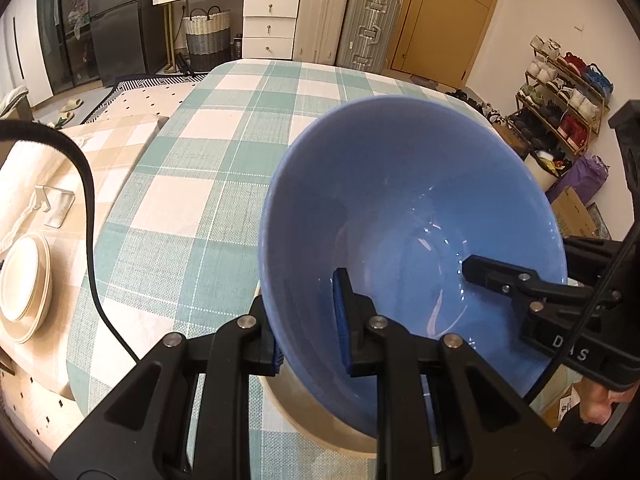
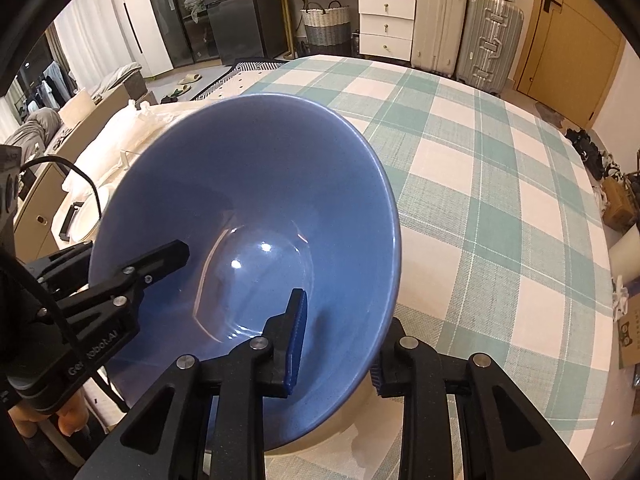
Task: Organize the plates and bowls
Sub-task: 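Lift and carry the nested blue bowls with both grippers toward the cream plate stack, then lower the blue bowls onto the cream plates and open both grippers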
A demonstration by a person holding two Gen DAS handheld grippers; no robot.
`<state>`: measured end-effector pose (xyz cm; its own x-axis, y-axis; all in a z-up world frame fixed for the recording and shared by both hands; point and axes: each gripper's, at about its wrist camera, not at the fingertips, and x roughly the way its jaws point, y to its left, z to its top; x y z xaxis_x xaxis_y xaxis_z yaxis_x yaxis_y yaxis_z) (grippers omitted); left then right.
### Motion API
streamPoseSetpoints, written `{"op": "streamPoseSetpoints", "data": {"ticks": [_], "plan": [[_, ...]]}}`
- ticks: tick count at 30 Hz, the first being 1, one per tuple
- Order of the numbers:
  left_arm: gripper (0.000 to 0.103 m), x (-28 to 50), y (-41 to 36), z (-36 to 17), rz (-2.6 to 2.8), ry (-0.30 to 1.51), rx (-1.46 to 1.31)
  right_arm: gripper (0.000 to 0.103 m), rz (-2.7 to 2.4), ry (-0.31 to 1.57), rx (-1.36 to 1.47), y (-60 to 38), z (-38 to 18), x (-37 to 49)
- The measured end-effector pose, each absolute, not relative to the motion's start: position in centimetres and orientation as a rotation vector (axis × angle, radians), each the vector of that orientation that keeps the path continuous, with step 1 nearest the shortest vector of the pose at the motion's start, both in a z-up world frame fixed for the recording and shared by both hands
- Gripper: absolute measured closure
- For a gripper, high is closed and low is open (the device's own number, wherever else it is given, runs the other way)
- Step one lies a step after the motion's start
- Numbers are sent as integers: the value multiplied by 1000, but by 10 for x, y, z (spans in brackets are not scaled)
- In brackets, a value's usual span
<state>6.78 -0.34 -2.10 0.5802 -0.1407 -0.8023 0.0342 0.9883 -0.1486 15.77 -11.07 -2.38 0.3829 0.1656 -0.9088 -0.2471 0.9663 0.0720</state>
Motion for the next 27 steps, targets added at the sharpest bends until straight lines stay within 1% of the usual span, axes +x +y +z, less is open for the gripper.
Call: {"op": "streamPoseSetpoints", "data": {"ticks": [8,14,18,21,22,23,24,25,26,27], "plan": [[86,66,-5,-21,-110,971,-97,76,280,1188,-85,-109,-26,152],[84,67,-5,-24,-111,967,-108,76,266,1184,-96,-107,-28,153],[84,70,-3,-28,-113,956,-111,76,269,1150,-94,-108,-25,151],[84,71,-2,-27,-118,956,-124,73,273,1133,-94,-107,-23,151],[82,71,-2,-27,-117,947,-123,70,273,1127,-93,-108,-21,151],[77,69,-2,-26,-110,938,-121,68,270,1115,-90,-108,-19,151],[75,69,-2,-24,-102,925,-118,59,263,1099,-87,-109,-16,151],[69,69,-3,-23,-92,916,-109,52,257,1082,-83,-111,-14,150],[65,68,-3,-22,-87,913,-103,52,256,1074,-85,-111,-12,150],[64,69,-3,-21,-88,910,-99,52,257,1067,-90,-112,-11,150]]}}
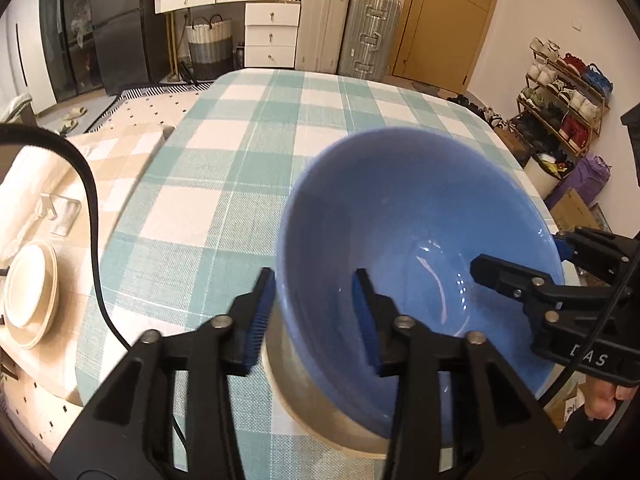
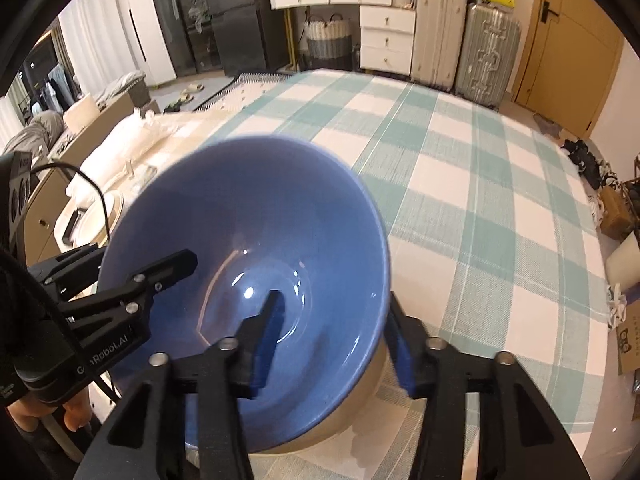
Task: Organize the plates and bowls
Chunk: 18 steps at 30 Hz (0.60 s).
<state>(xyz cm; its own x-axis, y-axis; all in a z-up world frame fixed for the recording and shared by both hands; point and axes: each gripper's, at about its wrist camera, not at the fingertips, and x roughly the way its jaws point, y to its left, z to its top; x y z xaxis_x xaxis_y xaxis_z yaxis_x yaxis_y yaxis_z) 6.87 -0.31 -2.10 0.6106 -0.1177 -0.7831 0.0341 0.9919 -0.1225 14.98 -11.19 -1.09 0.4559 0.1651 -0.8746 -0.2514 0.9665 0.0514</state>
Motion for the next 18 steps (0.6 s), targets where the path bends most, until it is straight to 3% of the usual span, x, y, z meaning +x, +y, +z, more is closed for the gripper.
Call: {"op": "streamPoseSetpoints", "data": {"ticks": [3,5,9,11,13,18], "plan": [[57,68,-1,-20,-85,901,-103,50,266,1060,-73,-115,-9,149],[46,65,3,-18,-85,876,-118,43,267,1045,-61,-117,-7,148],[39,60,7,-10,-103,842,-125,34,293,1025,-39,-120,-5,145],[30,57,7,-5,-114,821,-121,26,295,1011,-42,-120,-3,142],[28,54,8,-2,-125,805,-122,19,294,992,-40,-122,0,139],[24,44,11,6,-140,767,-123,14,272,938,-33,-131,8,132]]}}
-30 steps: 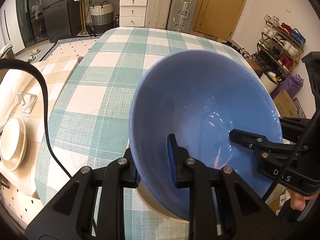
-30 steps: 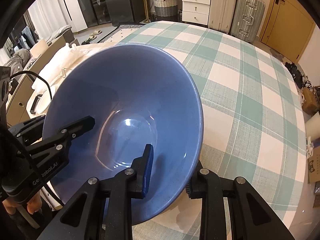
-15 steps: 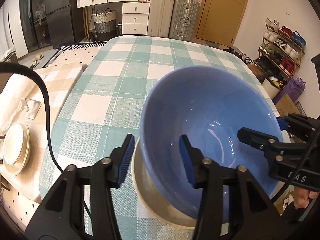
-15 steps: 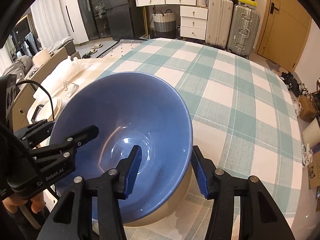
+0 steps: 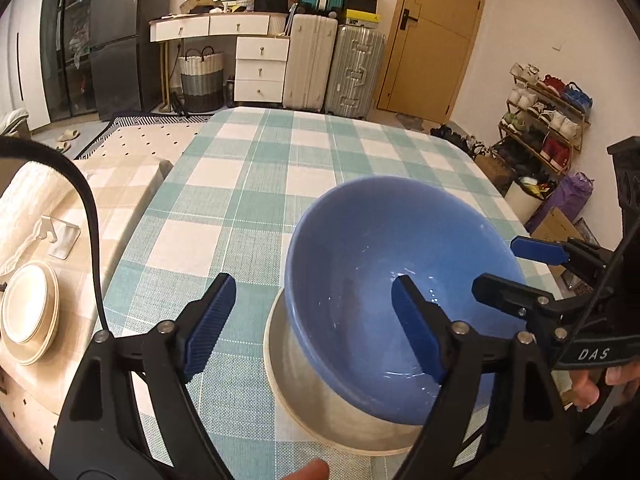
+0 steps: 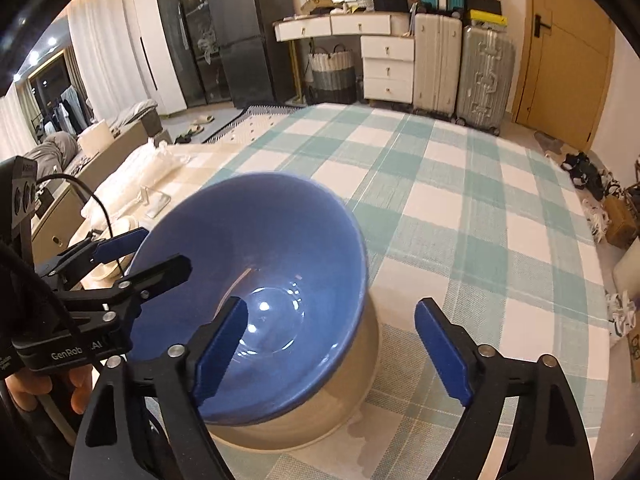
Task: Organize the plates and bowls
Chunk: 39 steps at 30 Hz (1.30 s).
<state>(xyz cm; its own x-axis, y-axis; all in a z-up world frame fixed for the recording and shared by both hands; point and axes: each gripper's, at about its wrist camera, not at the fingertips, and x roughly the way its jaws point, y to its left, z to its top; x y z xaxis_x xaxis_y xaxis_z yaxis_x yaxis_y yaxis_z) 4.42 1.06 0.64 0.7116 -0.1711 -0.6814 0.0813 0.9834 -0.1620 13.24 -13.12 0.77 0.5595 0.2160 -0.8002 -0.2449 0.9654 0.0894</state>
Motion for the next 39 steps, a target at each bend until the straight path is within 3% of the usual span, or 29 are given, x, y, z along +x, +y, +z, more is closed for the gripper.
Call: {"op": "streamPoseSetpoints", "data": {"ticks": [6,8,26,39], "plan": [[17,31,18,15,-160,731,-142,7,262,860,-3,-144,18,120],[2,28,21,18,-165,717,-153,6,261,840,-4,-147,19,114],[2,-21,62,39,-123,564,-177,2,217,654,-4,-162,25,61],[2,-43,71,24,-98,523,-131,1,137,544,7,-173,16,45]]}}
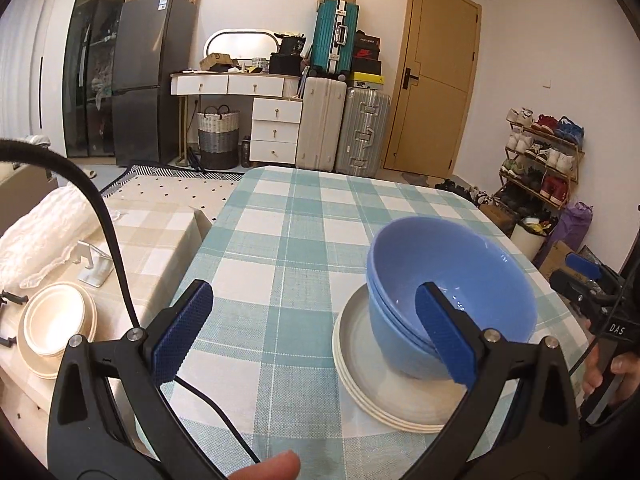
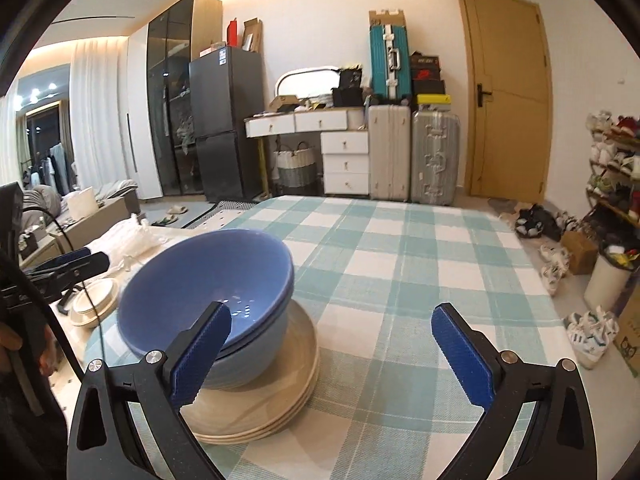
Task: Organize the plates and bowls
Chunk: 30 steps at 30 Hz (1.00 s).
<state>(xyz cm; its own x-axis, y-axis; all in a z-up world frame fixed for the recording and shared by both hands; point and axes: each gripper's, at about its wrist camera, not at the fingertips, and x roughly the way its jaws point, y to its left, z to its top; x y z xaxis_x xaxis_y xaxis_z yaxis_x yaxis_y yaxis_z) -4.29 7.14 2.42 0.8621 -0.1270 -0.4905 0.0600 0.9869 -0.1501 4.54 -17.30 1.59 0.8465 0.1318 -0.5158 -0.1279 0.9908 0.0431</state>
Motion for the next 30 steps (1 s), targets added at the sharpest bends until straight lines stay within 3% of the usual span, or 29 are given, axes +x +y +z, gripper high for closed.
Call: {"op": "streamPoseSetpoints", "data": {"ticks": [30], "plan": [[2,-55,67,-15,-54,482,-77,1,20,484,9,-179,-14,33]]}}
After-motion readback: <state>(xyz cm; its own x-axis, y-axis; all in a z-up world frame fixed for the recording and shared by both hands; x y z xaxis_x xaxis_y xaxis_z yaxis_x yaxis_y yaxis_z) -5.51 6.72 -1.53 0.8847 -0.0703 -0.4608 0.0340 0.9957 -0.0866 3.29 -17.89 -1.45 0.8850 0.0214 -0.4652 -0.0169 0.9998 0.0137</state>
